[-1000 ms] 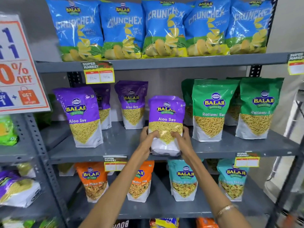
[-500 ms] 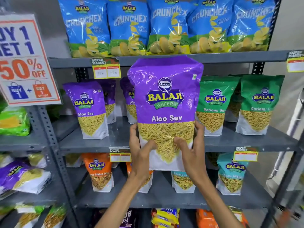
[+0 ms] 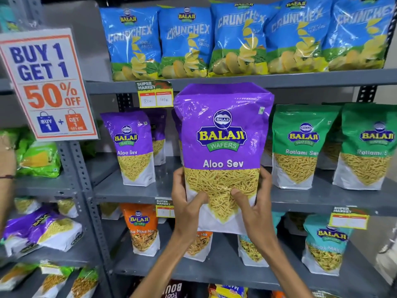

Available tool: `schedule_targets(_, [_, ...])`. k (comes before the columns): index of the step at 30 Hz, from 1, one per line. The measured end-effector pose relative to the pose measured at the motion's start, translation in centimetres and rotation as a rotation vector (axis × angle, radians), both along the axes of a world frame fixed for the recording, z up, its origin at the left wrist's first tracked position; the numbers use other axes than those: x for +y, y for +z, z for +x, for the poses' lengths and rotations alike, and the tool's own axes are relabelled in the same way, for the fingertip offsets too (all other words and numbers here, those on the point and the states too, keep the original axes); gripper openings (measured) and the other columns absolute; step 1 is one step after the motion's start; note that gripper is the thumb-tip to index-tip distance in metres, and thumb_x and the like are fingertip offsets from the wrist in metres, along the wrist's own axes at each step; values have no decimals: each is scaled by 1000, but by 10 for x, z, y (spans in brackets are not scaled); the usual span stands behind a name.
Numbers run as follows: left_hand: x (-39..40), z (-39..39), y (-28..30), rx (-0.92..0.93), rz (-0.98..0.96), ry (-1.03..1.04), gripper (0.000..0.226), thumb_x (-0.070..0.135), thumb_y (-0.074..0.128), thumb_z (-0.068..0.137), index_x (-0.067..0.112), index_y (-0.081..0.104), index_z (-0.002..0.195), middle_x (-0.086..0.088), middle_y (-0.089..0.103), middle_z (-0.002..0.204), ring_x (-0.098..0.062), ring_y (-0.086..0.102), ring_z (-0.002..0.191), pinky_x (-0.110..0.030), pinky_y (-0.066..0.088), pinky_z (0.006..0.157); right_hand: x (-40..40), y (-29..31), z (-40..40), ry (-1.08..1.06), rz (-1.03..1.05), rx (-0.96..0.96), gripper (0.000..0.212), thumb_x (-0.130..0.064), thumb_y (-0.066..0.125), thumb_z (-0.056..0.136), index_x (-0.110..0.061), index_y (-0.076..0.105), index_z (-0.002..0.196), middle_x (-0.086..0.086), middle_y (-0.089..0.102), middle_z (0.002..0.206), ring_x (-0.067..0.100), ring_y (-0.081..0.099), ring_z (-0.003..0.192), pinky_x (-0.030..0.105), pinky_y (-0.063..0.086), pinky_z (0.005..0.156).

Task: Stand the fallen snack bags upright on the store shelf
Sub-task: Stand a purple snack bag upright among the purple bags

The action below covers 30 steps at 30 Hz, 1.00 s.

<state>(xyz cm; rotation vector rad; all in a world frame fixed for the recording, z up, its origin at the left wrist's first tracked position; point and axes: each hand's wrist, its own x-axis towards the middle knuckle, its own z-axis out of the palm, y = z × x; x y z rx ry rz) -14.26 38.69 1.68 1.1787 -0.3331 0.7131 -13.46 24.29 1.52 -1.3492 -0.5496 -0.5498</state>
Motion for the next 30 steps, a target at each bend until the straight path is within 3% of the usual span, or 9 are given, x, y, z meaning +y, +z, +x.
schedule_targets(3, [23,23,-10,92,41,13,59,-10,61,64,6,55,120,-11,70,95,-24,65,86,-38,57,74,2,-11,30,97,-89,81,55,-13,70,91,-24,40,137,-17,68,122,4,66,113,21,51,94])
schedule_targets(6, [59,59,-22,209,75,0,66,-15,68,57,7,58,119,-1,79,98,-17,73,89,-34,60,77,17,-29,78,125,-190,162,56,-3,72,88,-18,47,136,4,71,126,19,69,115,49,54,100])
schedule_targets(9, [92,98,-31,259,148,17,72,-19,76,55,12,61,118,4,81,103,-14,75,93,-36,61,82,45,-37,122,101,-178,184,61,0,72,79,-20,53,133,14,70,125,23,69,108,56,54,97])
schedule_targets(14, [128,154,-30,287,180,46,71,-32,67,69,20,62,116,16,81,100,-1,74,94,-26,61,84,91,-35,182,90,-183,187,65,-4,71,76,-5,48,136,20,65,130,24,64,111,50,53,99])
schedule_targets(19, [153,196,-37,337,295,60,62,-17,71,80,24,58,124,1,71,124,-25,63,123,-52,47,111,110,-35,228,94,-200,190,59,-8,72,78,-15,48,131,20,64,128,23,65,110,54,53,100])
schedule_targets(22, [157,211,-41,396,344,53,61,-2,74,84,15,52,138,-9,67,138,-31,60,133,-51,48,112,113,-35,237,99,-217,190,55,-13,74,82,-15,47,130,14,65,124,9,67,104,42,55,96])
schedule_targets(24, [158,212,-46,430,352,25,53,0,73,88,13,52,135,-10,67,136,-29,61,129,-44,49,109,110,-38,237,119,-243,229,53,-13,75,88,-15,46,132,5,65,125,-3,67,101,32,56,96])
schedule_targets(27, [165,212,-54,489,362,-52,66,2,81,79,12,53,138,-7,68,139,-25,62,130,-45,50,110,96,-52,237,193,-341,322,68,-19,79,85,-16,38,140,-6,59,131,-6,60,108,13,53,88])
schedule_targets(30, [175,218,-61,548,458,-87,91,0,82,54,19,54,138,-4,68,137,-29,63,127,-59,56,98,86,-63,244,231,-478,357,85,-17,91,70,-17,40,138,-8,60,133,5,59,120,13,50,94])
